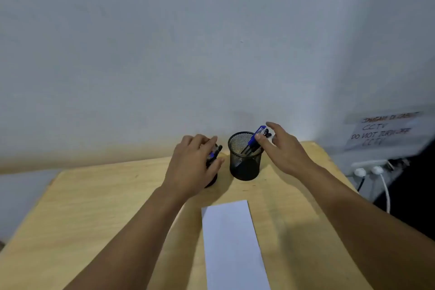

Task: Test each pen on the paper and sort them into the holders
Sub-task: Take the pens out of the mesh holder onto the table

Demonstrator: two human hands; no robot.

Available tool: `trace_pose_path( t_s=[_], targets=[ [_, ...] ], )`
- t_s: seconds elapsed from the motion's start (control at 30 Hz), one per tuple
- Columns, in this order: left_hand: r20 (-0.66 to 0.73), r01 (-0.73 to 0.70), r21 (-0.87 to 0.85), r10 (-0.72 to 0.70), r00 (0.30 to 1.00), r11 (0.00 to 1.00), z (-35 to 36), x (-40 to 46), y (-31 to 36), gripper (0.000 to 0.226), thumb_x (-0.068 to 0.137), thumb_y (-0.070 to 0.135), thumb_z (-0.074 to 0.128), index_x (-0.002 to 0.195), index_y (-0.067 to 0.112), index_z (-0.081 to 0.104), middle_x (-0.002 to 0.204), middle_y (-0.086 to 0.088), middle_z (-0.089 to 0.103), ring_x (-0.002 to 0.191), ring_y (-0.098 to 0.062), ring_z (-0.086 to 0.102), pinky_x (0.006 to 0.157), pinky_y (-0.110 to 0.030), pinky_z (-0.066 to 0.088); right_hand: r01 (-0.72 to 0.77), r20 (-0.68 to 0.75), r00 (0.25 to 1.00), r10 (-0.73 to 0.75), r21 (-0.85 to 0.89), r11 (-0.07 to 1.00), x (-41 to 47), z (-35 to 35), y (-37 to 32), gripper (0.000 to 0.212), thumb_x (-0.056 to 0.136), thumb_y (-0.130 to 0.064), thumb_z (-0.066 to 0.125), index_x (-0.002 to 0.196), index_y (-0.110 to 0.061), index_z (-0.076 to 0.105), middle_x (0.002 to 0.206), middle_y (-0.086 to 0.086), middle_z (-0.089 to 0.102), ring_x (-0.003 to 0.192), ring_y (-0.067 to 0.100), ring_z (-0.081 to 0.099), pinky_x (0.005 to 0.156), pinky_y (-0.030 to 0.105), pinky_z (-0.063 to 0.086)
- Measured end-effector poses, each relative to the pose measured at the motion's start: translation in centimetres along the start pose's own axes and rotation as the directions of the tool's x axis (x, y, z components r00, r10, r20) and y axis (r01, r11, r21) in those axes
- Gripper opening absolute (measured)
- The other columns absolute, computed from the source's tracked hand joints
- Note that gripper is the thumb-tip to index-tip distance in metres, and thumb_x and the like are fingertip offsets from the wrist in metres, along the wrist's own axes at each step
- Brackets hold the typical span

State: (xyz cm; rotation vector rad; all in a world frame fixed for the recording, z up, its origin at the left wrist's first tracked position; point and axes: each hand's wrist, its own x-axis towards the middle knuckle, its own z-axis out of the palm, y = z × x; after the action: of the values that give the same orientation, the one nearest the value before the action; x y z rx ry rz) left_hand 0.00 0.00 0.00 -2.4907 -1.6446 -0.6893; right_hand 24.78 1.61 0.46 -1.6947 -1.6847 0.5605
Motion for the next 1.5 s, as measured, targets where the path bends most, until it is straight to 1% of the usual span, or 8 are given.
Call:
trace_pose_path(
  t_s=[0.17, 0.4, 0.6, 0.8, 0.97, 1.2, 1.33, 1.5],
  targets=[
    [-0.067, 0.000, -0.007, 0.000, 0.998, 1.000, 0.6, 1.0, 0.1, 0.043, 0.091, 0.049, 0.052, 0.126, 0.027, 0.061, 0.101, 0.005, 0.059, 0.095, -0.021, 0.049, 0.081, -0.037, 0.042, 0.078, -0.030, 0.997, -0.078, 0.026, 0.997, 1.4, 0.5, -0.2, 0.043, 0.093, -0.049, 0.053, 0.132, -0.030, 0.051, 0.077, -0.013, 0.055, 0.080, 0.015, 0.055, 0.073, 0.027, 0.040],
    [-0.087, -0.044, -0.008, 0.043, 0.995, 0.999, 0.8, 1.3, -0.1, 0.021, 0.093, 0.043, 0.059, 0.104, 0.029, 0.071, 0.090, 0.008, 0.060, 0.085, -0.021, 0.052, 0.073, -0.033, 0.040, 0.167, -0.043, 0.986, -0.164, 0.071, 0.983, 1.3, 0.6, -0.7, 0.014, 0.096, -0.031, 0.056, 0.099, -0.020, 0.065, 0.084, -0.003, 0.067, 0.068, 0.008, 0.057, 0.062, 0.019, 0.041],
    [-0.069, 0.010, -0.239, -0.027, 0.997, 0.971, -1.1, 1.1, 0.5, 0.027, 0.094, 0.032, 0.063, 0.114, 0.015, 0.069, 0.096, 0.003, 0.056, 0.090, -0.016, 0.057, 0.074, -0.023, 0.040, 0.249, -0.098, 0.965, -0.243, 0.050, 0.967, -0.2, -1.0, -2.6, 0.010, 0.094, -0.024, 0.060, 0.093, -0.016, 0.067, 0.066, -0.014, 0.059, 0.059, -0.003, 0.055, 0.056, 0.009, 0.038],
    [-0.242, -0.113, -0.287, 0.042, 0.969, 0.951, -4.6, 0.7, 1.9, 0.029, 0.093, 0.032, 0.063, 0.113, 0.011, 0.070, 0.093, 0.002, 0.055, 0.079, -0.015, 0.057, 0.072, -0.025, 0.046, 0.445, -0.239, 0.873, -0.425, 0.035, 0.895, -2.6, -4.6, -6.9, 0.005, 0.093, -0.012, 0.062, 0.091, -0.011, 0.066, 0.065, -0.033, 0.061, 0.060, -0.008, 0.058, 0.058, 0.005, 0.036],
    [-0.321, -0.166, -0.301, 0.064, 0.945, 0.939, -8.5, -0.5, 2.9, 0.029, 0.092, 0.030, 0.064, 0.113, 0.011, 0.071, 0.093, -0.001, 0.058, 0.076, -0.014, 0.058, 0.070, -0.028, 0.050, 0.517, -0.277, 0.834, -0.476, 0.095, 0.851, -4.9, -5.4, -10.3, 0.008, 0.093, -0.013, 0.062, 0.095, -0.008, 0.068, 0.064, -0.026, 0.058, 0.062, -0.006, 0.058, 0.059, 0.005, 0.037],
    [0.063, 0.115, -0.417, -0.097, 0.993, 0.901, -11.8, -4.9, 0.6, 0.021, 0.093, 0.039, 0.062, 0.085, 0.021, 0.070, 0.080, 0.001, 0.058, 0.067, -0.007, 0.056, 0.062, -0.026, 0.044, 0.447, 0.040, 0.884, -0.465, 0.216, 0.868, -8.0, -0.9, -11.7, 0.008, 0.094, -0.025, 0.060, 0.090, -0.021, 0.066, 0.062, -0.012, 0.061, 0.049, 0.004, 0.049, 0.054, 0.014, 0.037],
    [0.410, 0.306, -0.399, -0.131, 0.903, 0.864, -12.1, -7.8, -1.9, 0.033, 0.093, 0.042, 0.063, 0.076, 0.013, 0.066, 0.055, 0.007, 0.052, 0.051, -0.009, 0.040, 0.050, -0.023, 0.030, 0.435, 0.256, 0.840, -0.478, 0.207, 0.876, -9.3, 3.4, -11.8, 0.013, 0.095, -0.032, 0.058, 0.087, -0.025, 0.066, 0.070, -0.009, 0.062, 0.064, 0.006, 0.054, 0.060, 0.023, 0.042],
    [0.592, 0.471, -0.384, -0.180, 0.786, 0.794, -10.7, -11.0, -4.8, 0.047, 0.091, 0.049, 0.063, 0.075, 0.005, 0.058, 0.066, -0.006, 0.044, 0.059, -0.017, 0.037, 0.061, -0.032, 0.029, 0.341, 0.440, 0.796, -0.416, 0.241, 0.908, -10.3, 8.6, -11.5, 0.017, 0.094, -0.039, 0.055, 0.085, -0.028, 0.064, 0.077, -0.007, 0.060, 0.071, 0.009, 0.052, 0.068, 0.032, 0.043]
  ],
)
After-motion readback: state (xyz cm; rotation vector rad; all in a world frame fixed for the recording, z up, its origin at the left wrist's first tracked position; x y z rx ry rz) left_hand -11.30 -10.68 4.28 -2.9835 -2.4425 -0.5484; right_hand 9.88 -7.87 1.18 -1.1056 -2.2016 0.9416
